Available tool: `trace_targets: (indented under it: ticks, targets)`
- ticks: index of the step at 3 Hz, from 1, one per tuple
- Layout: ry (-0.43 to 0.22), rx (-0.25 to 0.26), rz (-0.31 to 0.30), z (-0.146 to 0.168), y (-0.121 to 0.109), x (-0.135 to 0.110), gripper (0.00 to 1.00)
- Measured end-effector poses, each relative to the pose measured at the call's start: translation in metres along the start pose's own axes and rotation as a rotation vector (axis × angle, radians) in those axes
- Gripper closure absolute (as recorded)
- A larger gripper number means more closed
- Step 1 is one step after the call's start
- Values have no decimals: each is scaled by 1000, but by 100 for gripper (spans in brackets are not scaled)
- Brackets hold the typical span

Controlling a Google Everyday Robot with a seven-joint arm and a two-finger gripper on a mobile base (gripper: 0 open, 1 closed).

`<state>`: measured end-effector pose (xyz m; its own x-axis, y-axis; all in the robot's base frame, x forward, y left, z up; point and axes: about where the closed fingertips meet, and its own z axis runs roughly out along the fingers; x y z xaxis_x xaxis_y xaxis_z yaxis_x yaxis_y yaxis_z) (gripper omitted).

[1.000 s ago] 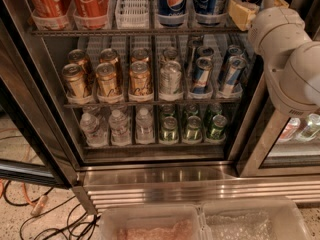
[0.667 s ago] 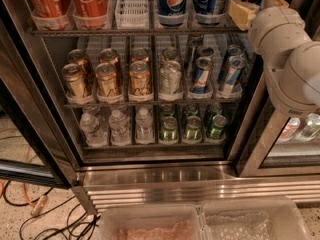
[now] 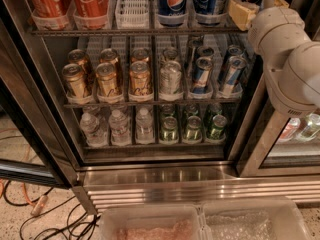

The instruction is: Pick pepsi can from top shelf of fridge

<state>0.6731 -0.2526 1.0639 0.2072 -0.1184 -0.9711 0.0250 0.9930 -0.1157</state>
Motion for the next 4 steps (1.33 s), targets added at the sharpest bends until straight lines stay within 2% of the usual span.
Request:
trace_targets:
  ticks: [3, 4]
  targets:
    - [2, 12, 5, -2, 3, 0, 4]
    - [2, 12, 5, -3, 8, -1, 0]
